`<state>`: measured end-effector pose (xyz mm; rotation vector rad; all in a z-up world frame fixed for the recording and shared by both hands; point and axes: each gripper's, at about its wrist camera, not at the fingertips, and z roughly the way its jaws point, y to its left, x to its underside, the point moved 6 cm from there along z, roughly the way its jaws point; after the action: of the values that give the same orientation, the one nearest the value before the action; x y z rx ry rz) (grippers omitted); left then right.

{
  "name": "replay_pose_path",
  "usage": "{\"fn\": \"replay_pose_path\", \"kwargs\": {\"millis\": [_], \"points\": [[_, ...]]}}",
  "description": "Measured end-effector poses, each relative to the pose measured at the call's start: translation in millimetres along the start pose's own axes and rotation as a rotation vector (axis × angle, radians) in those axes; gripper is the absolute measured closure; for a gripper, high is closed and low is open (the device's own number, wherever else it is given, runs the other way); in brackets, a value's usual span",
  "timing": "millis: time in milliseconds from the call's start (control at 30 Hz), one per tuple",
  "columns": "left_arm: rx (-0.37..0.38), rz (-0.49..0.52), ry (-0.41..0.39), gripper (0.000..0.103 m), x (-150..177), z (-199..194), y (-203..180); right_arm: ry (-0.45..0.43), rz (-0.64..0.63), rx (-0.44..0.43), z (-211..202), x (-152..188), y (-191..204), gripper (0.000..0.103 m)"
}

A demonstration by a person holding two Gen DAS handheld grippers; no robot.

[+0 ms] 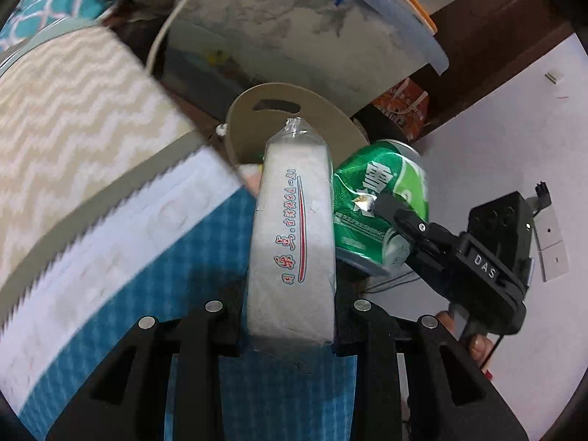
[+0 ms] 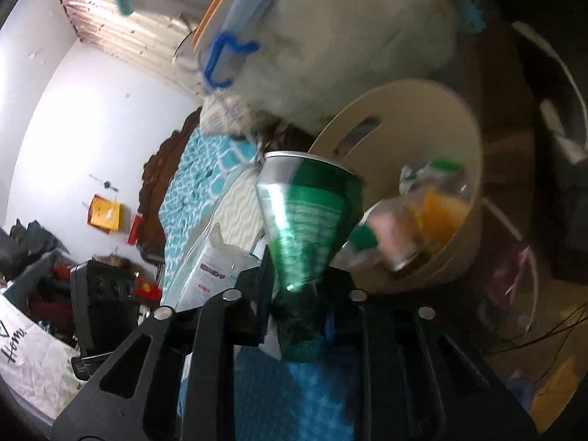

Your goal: Collect trash

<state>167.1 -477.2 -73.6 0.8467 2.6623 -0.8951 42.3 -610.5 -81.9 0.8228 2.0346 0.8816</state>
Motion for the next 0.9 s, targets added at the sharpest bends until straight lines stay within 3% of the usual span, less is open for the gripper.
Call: {"fn": "replay_pose_path", "kwargs": {"millis": [367, 533, 567, 600, 633, 900], "points": [[-0.027, 0.034, -0.016, 0.074, -47, 34, -21, -0.040, -0.003, 0.033, 0, -34, -16, 0.082], [-0.063, 0.027, -0.037, 0.069, -65, 48, -24, -0.035, -0.114, 0.150, 12, -40, -6, 0.079], [-0.075, 0.018, -0.039, 0.049, -69, 51, -22, -0.020, -0.145, 0.188, 19, -41, -5, 0.076], [-0.096, 0.000, -0.042, 0.036, -73, 53, -20, 0.005, -0.163, 0.219, 27, -43, -8, 0.053], [-0.100, -0.018, -0.060, 0.036, -74, 50, -16, 0.016, -0.159, 0.245, 31, -43, -11, 0.031], [-0.102, 0.027, -0.157, 0.036, -48, -12, -2, -0.084, -0.116, 0.223, 10, -42, -4, 0.028]]}}
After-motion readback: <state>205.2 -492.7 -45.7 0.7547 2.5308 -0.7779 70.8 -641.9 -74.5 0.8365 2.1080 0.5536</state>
